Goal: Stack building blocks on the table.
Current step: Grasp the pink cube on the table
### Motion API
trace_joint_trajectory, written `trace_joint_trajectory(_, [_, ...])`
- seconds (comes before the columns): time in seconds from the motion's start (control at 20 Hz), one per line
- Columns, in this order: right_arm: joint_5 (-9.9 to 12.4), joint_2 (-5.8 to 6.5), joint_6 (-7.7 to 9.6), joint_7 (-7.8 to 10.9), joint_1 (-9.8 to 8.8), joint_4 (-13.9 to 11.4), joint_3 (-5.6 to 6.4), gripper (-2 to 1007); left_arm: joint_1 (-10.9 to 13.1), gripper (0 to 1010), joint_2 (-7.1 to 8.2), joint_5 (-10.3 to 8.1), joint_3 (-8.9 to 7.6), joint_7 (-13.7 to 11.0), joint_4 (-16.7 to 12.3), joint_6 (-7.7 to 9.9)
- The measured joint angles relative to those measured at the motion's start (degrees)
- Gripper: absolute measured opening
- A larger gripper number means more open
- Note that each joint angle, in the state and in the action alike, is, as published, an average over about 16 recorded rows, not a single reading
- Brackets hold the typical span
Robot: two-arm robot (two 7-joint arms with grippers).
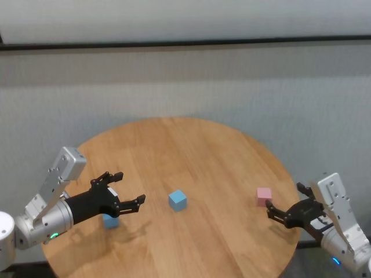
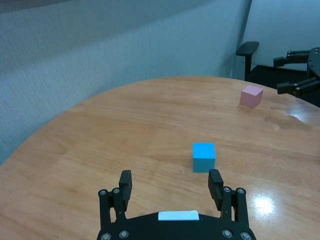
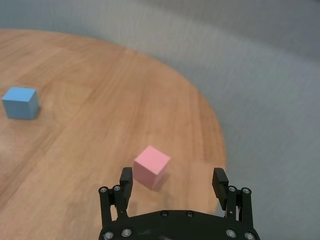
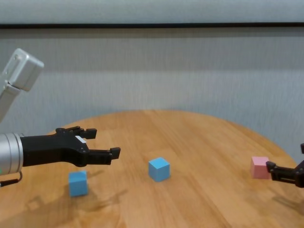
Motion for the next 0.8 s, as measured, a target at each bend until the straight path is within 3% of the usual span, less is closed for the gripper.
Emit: trace_joint_trajectory(0.8, [-1.91,-4.26,-0.69,3.87,5.23,7.36,-0.39,1005,0.0,1002,-0.01,0.0,0.0,0.0,0.01,-0.02])
